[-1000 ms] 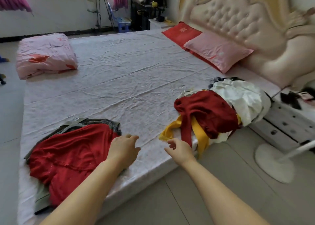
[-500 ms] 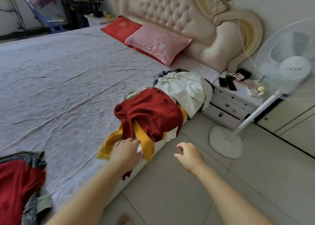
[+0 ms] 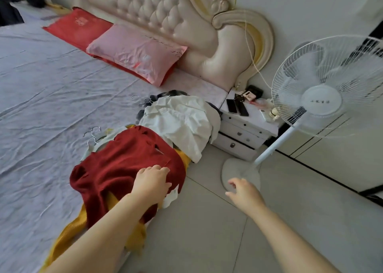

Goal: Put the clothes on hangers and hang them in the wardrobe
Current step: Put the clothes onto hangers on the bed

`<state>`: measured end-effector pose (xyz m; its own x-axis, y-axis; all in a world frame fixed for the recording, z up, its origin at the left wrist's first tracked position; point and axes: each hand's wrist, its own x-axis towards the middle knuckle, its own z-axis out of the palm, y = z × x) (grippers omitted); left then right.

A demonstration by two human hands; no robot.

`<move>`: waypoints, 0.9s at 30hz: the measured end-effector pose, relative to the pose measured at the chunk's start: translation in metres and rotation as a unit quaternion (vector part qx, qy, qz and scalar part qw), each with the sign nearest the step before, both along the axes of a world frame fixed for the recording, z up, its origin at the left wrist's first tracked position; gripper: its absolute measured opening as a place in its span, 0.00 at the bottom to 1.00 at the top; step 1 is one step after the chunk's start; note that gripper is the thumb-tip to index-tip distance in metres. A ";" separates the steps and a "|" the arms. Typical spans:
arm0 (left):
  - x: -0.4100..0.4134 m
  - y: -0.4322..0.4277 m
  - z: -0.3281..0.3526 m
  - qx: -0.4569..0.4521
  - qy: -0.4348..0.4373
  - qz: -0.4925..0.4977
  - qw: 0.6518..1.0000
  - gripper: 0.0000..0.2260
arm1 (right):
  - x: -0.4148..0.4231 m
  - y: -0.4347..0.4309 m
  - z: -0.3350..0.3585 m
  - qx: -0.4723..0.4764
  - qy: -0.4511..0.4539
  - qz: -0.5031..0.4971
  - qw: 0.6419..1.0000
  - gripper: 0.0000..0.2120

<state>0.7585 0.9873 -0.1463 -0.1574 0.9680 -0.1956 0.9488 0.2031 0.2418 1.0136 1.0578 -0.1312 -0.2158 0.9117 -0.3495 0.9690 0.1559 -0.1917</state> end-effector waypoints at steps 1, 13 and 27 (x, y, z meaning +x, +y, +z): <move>-0.001 0.015 0.000 -0.002 -0.002 -0.004 1.000 0.21 | 0.001 0.014 0.001 -0.002 -0.003 -0.003 1.000 0.19; 0.014 0.198 -0.023 -0.028 -0.003 0.067 0.997 0.19 | 0.006 0.231 -0.031 -0.026 -0.007 0.075 0.997 0.20; -0.005 0.323 -0.027 -0.058 -0.054 0.209 0.975 0.21 | -0.053 0.429 -0.050 -0.075 0.007 0.183 0.980 0.20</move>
